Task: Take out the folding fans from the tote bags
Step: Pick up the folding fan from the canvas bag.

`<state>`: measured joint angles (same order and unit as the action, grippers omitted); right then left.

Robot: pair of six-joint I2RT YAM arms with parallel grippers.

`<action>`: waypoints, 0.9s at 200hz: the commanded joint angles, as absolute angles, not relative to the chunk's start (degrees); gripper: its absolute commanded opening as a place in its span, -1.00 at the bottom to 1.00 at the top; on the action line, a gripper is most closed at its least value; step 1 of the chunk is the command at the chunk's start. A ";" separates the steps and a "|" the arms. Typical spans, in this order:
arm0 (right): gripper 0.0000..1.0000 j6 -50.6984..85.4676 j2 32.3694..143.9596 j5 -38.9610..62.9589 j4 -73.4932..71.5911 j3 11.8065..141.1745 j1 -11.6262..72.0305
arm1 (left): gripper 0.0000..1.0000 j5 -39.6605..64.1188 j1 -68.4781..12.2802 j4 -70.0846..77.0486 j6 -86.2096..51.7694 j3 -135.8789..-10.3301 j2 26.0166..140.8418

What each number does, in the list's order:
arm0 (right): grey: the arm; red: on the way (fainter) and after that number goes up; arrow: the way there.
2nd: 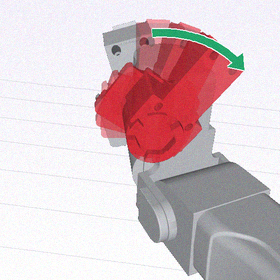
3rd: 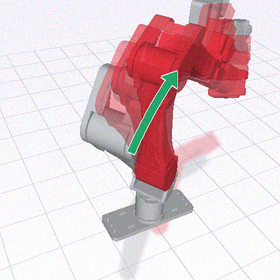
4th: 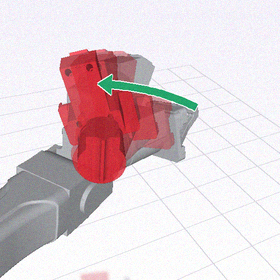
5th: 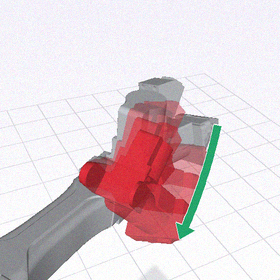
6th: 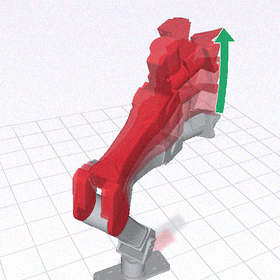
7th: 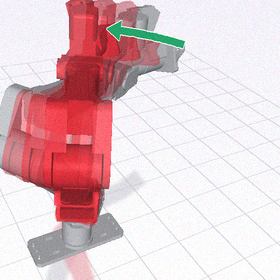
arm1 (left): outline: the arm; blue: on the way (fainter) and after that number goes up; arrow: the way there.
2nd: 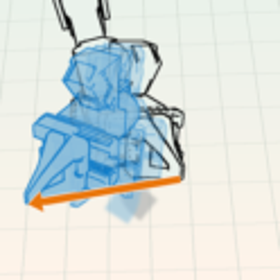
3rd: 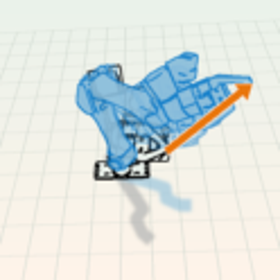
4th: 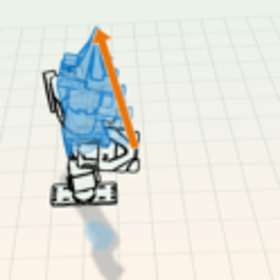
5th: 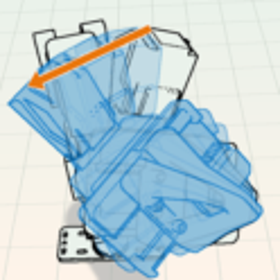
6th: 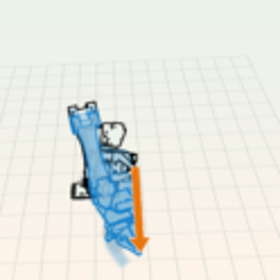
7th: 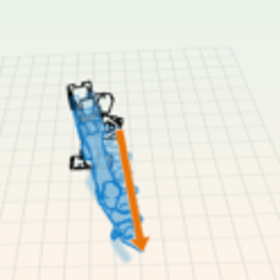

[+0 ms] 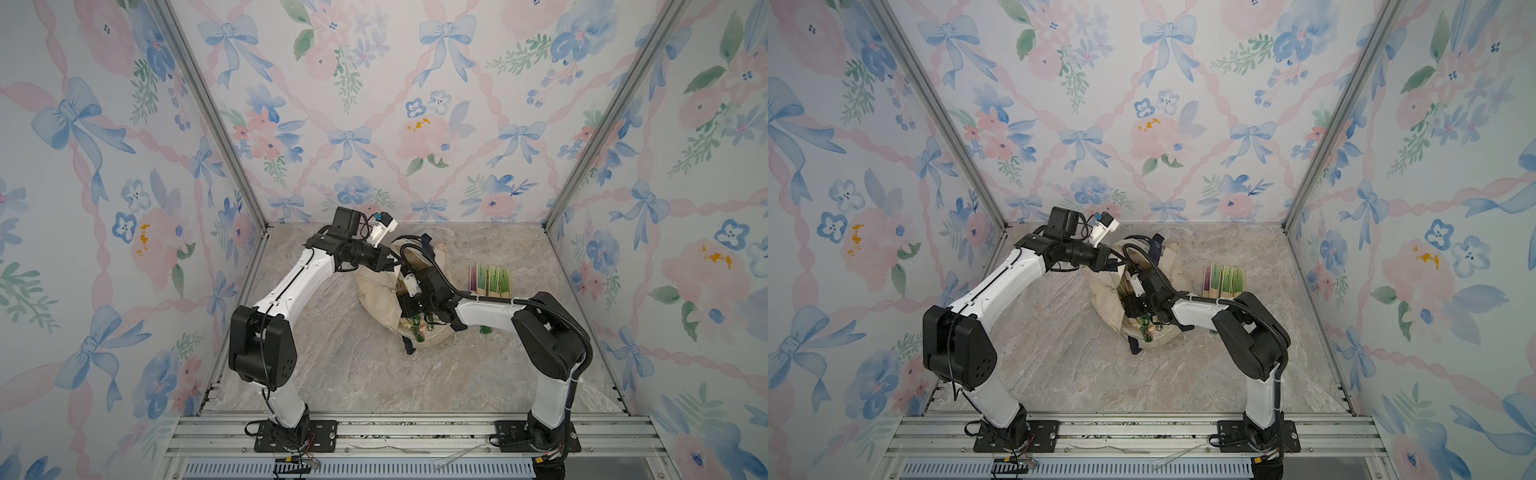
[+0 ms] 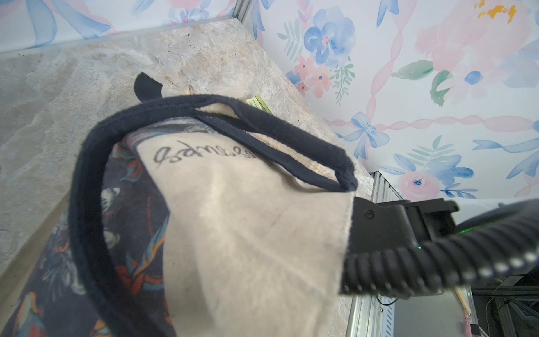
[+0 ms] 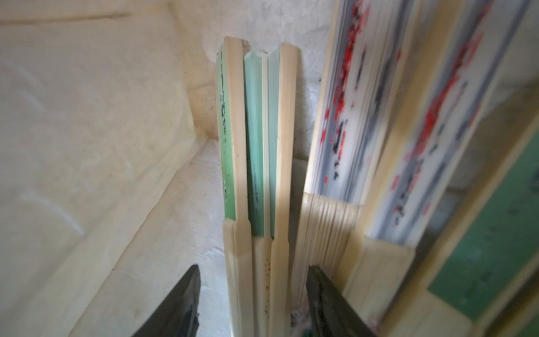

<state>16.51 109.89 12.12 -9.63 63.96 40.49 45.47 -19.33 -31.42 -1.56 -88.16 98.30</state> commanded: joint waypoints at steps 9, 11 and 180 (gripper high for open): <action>0.18 17.11 111.78 17.88 -8.72 65.43 40.03 | -1.00 48.07 -19.75 -29.98 0.54 -87.20 95.47; 0.18 17.13 111.84 18.60 -8.82 65.41 40.03 | -1.00 48.12 -19.75 -29.97 0.60 -87.15 95.46; 0.16 15.28 104.97 15.13 -11.78 60.15 43.51 | -1.00 46.43 -15.83 -27.61 3.27 -76.76 88.38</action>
